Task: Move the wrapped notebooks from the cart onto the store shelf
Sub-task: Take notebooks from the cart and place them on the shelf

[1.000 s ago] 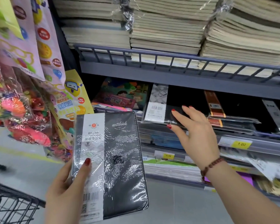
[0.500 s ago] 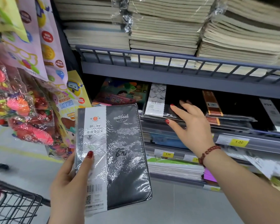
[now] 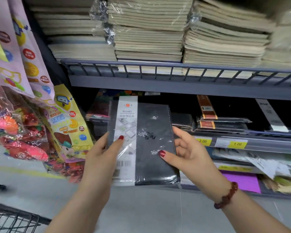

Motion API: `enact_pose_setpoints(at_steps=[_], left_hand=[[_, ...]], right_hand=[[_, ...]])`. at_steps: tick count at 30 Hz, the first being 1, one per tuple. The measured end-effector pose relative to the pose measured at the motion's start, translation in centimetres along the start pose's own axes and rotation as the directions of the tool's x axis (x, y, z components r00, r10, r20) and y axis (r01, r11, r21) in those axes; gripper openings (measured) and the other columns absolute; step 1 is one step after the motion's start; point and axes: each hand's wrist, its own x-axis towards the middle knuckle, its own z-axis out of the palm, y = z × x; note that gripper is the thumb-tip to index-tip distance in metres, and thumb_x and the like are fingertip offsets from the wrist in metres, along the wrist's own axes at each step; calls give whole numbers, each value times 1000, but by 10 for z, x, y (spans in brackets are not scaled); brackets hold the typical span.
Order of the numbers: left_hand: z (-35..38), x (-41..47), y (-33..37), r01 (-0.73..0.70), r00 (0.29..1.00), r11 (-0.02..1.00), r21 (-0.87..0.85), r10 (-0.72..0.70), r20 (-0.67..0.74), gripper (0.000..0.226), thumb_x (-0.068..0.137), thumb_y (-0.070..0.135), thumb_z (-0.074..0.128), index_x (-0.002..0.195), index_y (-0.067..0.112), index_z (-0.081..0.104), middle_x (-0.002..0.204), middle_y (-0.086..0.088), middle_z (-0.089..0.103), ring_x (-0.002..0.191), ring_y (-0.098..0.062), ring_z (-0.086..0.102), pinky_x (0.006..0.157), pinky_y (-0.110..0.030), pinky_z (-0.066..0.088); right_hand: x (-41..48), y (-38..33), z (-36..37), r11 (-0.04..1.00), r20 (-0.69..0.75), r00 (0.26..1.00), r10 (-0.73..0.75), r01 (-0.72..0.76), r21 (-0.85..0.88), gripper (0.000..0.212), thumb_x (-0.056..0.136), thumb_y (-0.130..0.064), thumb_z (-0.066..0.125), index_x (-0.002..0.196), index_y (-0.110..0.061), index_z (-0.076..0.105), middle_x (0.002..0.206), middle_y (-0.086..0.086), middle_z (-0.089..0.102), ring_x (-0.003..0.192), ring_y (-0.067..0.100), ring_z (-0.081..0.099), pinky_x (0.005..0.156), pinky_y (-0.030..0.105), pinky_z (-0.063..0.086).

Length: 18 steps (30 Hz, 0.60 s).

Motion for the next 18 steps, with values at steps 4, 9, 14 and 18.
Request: enact_pose_setpoints(at_steps=[4,9,14,18], left_hand=[[8,4,1,-19,981,1000,24,14,193,50,71,26,79,118,27,63,106,7,73,95,-19,71,82,-44,54],[-2,8,-1,-156,882,982,104,91,462,95,54,12,87,137,29,44,130,8,61,119,-13,59,96,-34,51],[4,22,-2,-354,883,909,221,247,400,82,48,16,85,111,55,50,111,29,65,108,9,59,90,-23,52],[15,43,7,-393,895,859,329,275,351,94,41,41,82,128,45,48,112,31,63,115,7,54,101,-30,44]], right_hand=[[-2,-5,-15,998,-221,975,3,12,66,42,79,1,69,116,-15,58,94,5,71,81,10,70,66,17,53],[-12,-8,-31,1000,-109,994,-25,26,10,65,64,-10,82,123,-21,55,115,3,63,93,6,67,75,22,55],[-14,1,-35,949,-87,978,-192,163,-270,65,62,-18,84,120,-33,57,130,-7,49,120,3,51,101,22,44],[1,-4,-37,896,-162,943,-289,208,-392,56,73,-13,78,112,-46,55,135,-6,50,126,2,47,107,28,40]])
